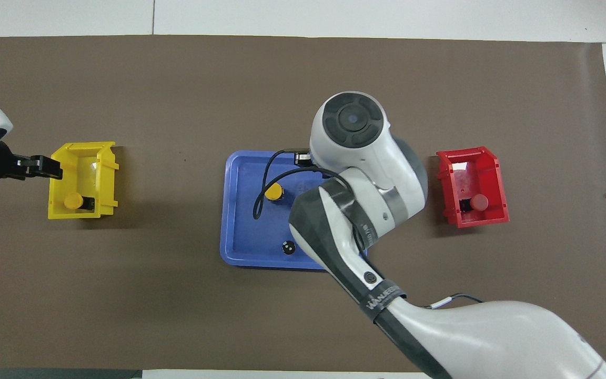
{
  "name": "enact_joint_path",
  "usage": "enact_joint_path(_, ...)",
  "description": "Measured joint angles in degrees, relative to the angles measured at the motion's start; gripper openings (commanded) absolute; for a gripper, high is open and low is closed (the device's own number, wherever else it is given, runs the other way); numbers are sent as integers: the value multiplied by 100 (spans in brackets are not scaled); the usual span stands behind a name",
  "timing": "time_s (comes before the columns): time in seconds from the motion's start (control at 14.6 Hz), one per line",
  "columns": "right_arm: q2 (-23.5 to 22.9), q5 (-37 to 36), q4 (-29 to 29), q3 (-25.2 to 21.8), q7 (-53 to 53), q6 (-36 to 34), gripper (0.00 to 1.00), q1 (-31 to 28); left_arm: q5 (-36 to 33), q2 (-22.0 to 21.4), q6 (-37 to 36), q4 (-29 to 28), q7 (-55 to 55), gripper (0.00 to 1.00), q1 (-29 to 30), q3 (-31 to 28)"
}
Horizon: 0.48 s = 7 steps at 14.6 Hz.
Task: Sort red and yellow buttons by color
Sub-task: 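Place the red button in the red bin with the right gripper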
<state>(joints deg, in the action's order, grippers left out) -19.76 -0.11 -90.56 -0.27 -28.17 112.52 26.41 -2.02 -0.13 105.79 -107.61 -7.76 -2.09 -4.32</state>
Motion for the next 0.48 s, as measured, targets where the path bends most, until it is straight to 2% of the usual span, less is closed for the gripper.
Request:
enact_joint_path(0.21,517,123,-190,-10,1299,-479,29,-964,-246,-178,-904,739,-496,100,-12,98)
enact_joint_path(0.34,748,151,-548,-11,1976,-479,29,-1432,-247,-271,-1092,936,-821,100,-52,250)
enact_joint_path(0.48,853,152,-965,-7,2591,-167,29,-1773,-246,-288,-1285,1121,-836,100,-104,494)
